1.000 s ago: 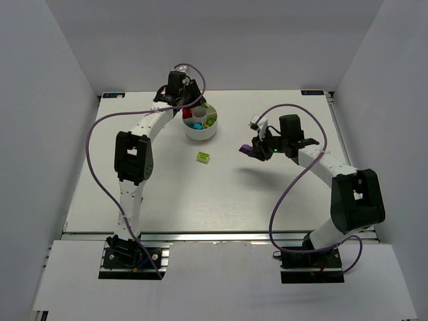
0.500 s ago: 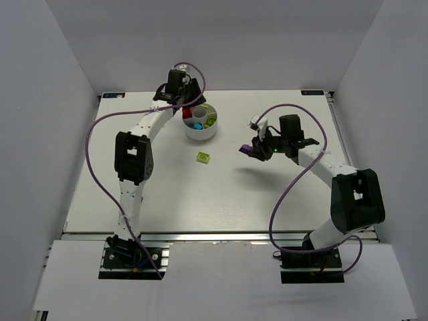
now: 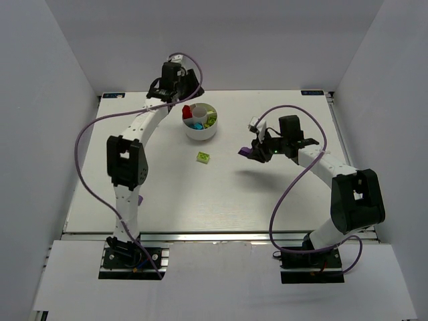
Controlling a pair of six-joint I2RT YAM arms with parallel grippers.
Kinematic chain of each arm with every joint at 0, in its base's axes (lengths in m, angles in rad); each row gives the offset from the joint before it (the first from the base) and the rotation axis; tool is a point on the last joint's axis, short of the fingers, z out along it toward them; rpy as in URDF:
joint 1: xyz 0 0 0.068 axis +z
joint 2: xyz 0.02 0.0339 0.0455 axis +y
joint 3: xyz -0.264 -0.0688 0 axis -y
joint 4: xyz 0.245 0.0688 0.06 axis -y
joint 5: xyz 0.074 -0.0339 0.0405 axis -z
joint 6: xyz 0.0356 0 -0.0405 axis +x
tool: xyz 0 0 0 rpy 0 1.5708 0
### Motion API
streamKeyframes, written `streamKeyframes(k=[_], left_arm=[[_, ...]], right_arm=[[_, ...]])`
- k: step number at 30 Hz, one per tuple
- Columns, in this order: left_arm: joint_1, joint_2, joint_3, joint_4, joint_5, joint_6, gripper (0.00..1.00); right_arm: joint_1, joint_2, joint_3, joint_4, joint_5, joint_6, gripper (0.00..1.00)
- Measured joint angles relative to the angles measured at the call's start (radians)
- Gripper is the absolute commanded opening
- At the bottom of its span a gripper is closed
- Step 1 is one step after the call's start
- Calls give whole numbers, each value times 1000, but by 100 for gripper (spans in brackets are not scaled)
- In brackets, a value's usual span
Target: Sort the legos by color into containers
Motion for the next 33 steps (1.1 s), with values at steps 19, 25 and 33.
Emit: streamKeyframes(k=[19,25,33], left_arm=[[-10,-923,-1329,486,359,-377,70],[-35,-940,-1382,604,401,-450,70],[-55,-961,-1443,708,432,-514,70]], right_arm=[[204,-40,7,151,64,-72,0],[287,-40,41,173,79,-61,0],[343,-39,47,180,105,-59,0]])
